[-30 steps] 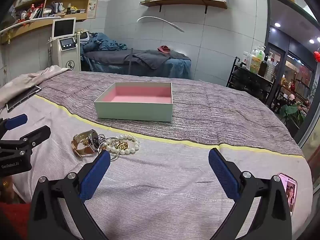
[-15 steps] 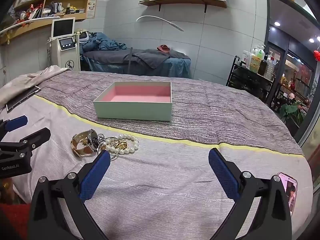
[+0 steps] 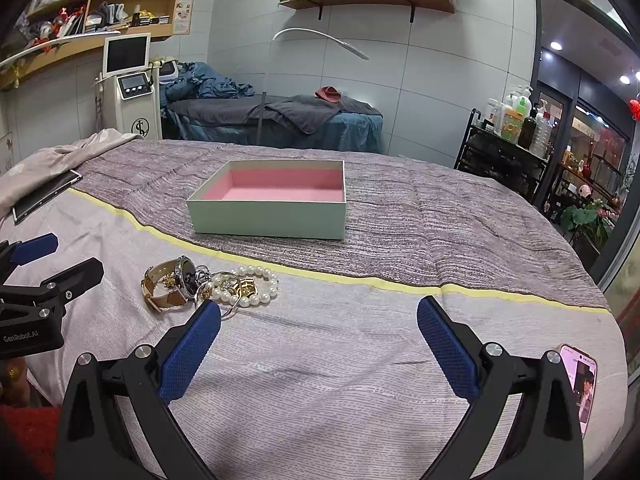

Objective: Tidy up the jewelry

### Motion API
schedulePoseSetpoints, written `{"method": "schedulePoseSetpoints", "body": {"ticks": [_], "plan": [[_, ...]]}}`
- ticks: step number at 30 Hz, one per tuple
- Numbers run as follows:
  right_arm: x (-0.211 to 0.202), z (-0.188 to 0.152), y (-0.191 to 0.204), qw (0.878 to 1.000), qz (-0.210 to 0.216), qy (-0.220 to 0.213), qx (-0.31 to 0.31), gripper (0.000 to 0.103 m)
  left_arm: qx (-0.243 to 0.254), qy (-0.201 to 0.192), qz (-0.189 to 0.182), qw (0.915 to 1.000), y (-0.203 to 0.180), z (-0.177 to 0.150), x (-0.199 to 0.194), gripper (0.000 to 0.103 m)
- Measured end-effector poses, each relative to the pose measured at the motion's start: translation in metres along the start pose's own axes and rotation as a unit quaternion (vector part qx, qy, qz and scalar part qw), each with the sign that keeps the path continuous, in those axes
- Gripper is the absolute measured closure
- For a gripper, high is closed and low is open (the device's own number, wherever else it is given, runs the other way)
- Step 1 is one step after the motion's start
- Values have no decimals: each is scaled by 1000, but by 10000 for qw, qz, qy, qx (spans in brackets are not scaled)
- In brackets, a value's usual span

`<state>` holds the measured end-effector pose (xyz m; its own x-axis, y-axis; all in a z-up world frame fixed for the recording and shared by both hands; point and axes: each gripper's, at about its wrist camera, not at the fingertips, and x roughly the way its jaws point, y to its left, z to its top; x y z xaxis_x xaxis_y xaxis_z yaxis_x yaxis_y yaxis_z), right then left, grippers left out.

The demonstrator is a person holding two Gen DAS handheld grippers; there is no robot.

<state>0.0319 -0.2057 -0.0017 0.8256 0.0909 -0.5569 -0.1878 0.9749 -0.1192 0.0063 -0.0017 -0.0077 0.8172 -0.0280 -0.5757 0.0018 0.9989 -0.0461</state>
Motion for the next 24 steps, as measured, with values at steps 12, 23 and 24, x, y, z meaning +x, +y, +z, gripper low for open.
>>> {"method": "schedulePoseSetpoints", "body": {"ticks": [12, 23, 24], "plan": [[1, -1, 2, 10000, 1, 30, 6, 6, 13, -2, -28, 10000, -1, -1, 0, 5], [2, -2, 2, 10000, -4, 36, 15, 6, 16, -12, -45, 10000, -2, -2, -2, 5], [2, -2, 2, 10000, -4, 36, 20, 6, 17, -11, -44, 10000, -2, -2, -2, 5]]}}
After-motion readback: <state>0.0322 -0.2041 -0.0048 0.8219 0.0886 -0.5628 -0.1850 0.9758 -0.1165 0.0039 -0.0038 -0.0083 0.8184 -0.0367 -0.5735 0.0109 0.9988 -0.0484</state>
